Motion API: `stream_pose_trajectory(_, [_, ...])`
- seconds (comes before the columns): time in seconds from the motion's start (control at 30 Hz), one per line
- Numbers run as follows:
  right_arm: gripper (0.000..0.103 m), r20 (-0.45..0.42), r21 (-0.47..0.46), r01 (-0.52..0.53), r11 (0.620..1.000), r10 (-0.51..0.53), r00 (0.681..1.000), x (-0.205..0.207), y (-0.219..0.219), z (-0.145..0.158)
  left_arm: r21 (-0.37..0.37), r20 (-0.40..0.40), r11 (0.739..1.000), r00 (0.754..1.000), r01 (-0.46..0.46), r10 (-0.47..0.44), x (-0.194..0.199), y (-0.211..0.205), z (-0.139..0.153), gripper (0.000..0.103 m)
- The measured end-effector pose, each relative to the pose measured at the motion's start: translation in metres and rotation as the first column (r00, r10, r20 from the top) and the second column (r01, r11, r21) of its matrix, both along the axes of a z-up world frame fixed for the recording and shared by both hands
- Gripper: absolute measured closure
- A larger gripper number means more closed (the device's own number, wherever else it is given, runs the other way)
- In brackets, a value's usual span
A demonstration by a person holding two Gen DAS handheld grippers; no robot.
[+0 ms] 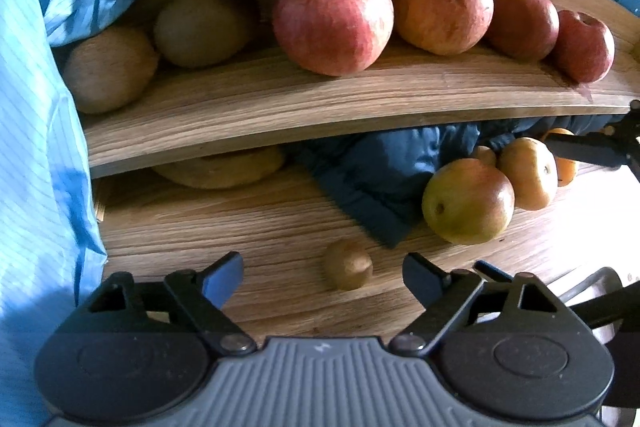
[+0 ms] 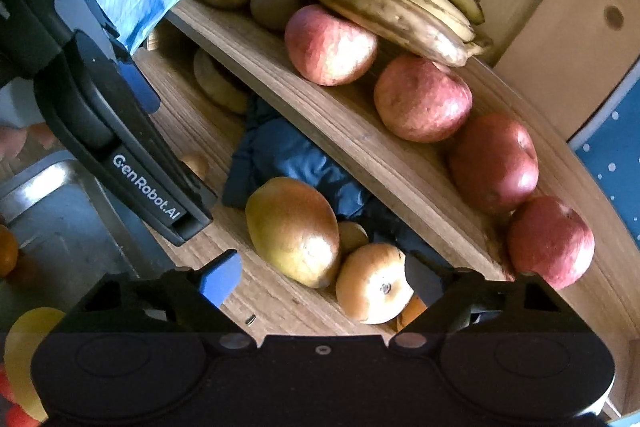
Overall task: Organize fruits
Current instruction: 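Move both open grippers from the tray toward the fruit under the shelf, then close the left gripper on a kiwi while the right gripper grasps the mango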
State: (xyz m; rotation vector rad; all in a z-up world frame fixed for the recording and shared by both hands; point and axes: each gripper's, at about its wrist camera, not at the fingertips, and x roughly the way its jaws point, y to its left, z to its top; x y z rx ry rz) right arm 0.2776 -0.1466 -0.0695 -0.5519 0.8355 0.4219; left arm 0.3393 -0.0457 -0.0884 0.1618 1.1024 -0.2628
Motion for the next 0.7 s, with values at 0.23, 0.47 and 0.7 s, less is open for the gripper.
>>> stream_pose_trajectory(0.23, [0.019,-0.003,-0.01,-0.028,1.0,0.028,1.0,0.004,0.005,-0.004,-0.018,-0.002,1.0,1.0,0.008,-0.008,0.002,-0.002,0.001,0.024])
stream_pose_trajectory(0.47, [0.021,0.0,-0.013,-0.046,0.999,0.046,0.999,0.007,0.011,-0.005,-0.044,-0.009,0.999,1.0,0.013,-0.013,0.004,-0.005,0.0,0.038])
stream_pose_trajectory(0.7, [0.03,0.004,-0.026,-0.073,0.997,0.073,0.997,0.012,0.014,-0.007,-0.07,-0.014,0.998,1.0,0.012,-0.013,0.001,-0.005,0.0,0.052])
